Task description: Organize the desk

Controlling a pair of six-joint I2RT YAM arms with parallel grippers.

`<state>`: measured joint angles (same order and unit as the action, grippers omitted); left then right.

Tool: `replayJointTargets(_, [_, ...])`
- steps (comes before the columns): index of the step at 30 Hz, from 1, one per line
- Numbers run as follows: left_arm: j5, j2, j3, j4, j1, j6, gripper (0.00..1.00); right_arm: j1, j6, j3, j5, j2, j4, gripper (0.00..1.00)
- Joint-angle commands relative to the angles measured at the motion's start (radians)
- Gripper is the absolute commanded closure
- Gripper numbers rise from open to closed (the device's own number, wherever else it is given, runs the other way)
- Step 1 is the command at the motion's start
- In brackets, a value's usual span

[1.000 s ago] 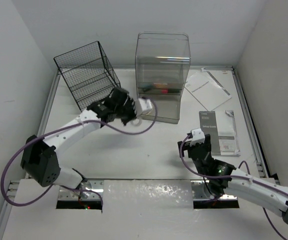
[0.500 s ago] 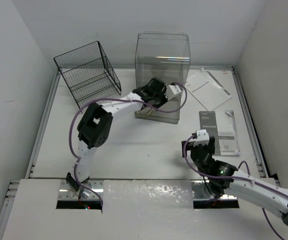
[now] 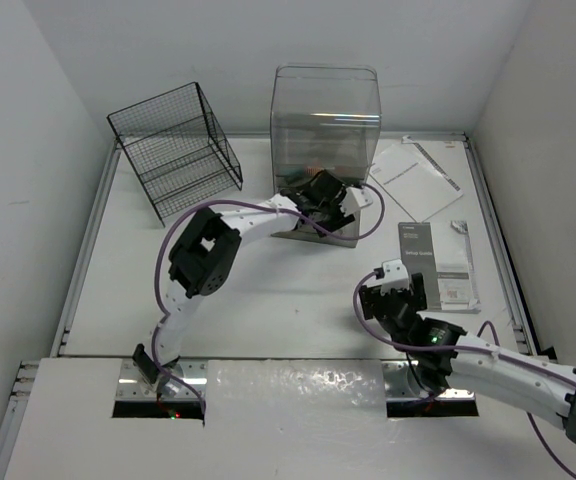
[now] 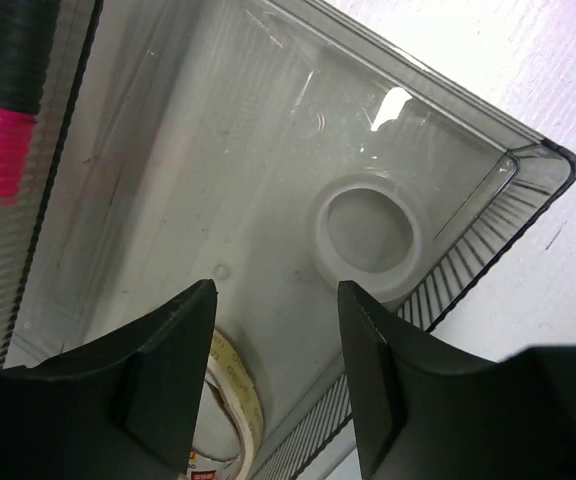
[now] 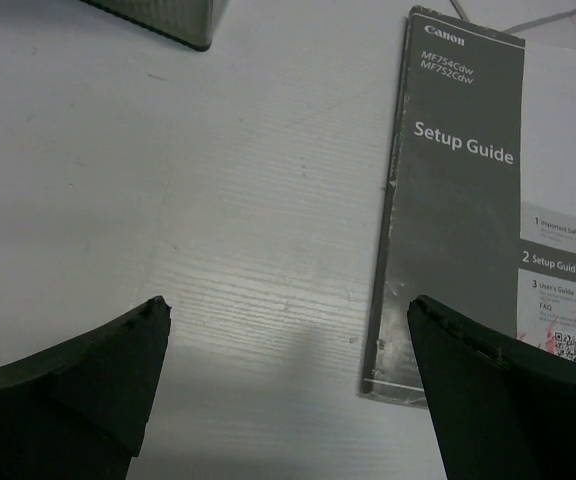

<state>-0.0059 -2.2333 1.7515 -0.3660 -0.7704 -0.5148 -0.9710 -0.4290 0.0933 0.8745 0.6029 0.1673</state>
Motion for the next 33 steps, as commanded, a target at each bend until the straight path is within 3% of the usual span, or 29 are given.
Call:
replayJointTargets(1, [-0.005,0.052,0.042,-0.011,0.006,0.004,0.5,-0.003,0.007,0.066,-0.017,0.024,-0.02,0.01])
replayJointTargets(3, [-0.011,0.116,0.04,-0.051,0.008,0.016,0.5,-0.003,0.021,0.074,-0.034,0.029,-0.032,0.07])
replayJointTargets(4, [-0.009,0.179,0.034,-0.071,0.01,0.021,0.5,-0.003,0.051,0.08,-0.078,0.031,-0.064,0.2])
replayJointTargets(7, [-0.022,0.312,-0.076,-0.097,0.019,0.047,0.49,-0.003,0.119,0.1,-0.179,0.063,-0.123,0.48])
replayJointTargets(8, [-0.02,0.415,-0.125,-0.082,0.023,0.064,0.46,-0.002,0.127,0.115,-0.184,0.086,-0.129,0.72])
replayJointTargets(11, [-0.003,0.594,-0.32,-0.079,0.057,0.088,0.42,0.011,0.148,0.187,-0.167,0.208,-0.12,1.0])
replayJointTargets(13, [0.035,0.667,-0.412,-0.074,0.116,0.096,0.4,0.041,0.162,0.242,-0.205,0.323,-0.136,1.0])
replayJointTargets(15, [0.07,0.805,-0.576,-0.021,0.201,0.094,0.39,0.18,0.164,0.308,-0.486,0.47,-0.192,1.0])
replayJointTargets(16, [0.073,0.805,-0.627,-0.002,0.235,0.094,0.38,0.181,0.164,0.337,-0.488,0.471,-0.204,1.0])
replayJointTargets(17, [0.073,0.861,-0.673,0.018,0.268,0.091,0.38,0.24,0.15,0.368,-0.581,0.58,-0.219,1.0])
replayJointTargets(21, [0.044,1.0,-0.94,0.189,0.403,0.085,0.37,0.259,0.243,0.575,-0.581,0.817,-0.239,1.0])
replayJointTargets(24, [0.008,1.077,-1.077,0.315,0.434,0.073,0.36,0.278,0.271,0.681,-0.612,0.993,-0.241,1.0])
replayJointTargets(30, [-0.081,1.08,-1.159,0.456,0.454,0.068,0.36,0.351,0.331,0.956,-0.575,1.314,-0.216,1.0])
replayJointTargets(33, [-0.098,1.078,-1.181,0.493,0.456,0.064,0.36,0.387,0.349,1.054,-0.557,1.386,-0.222,1.0])
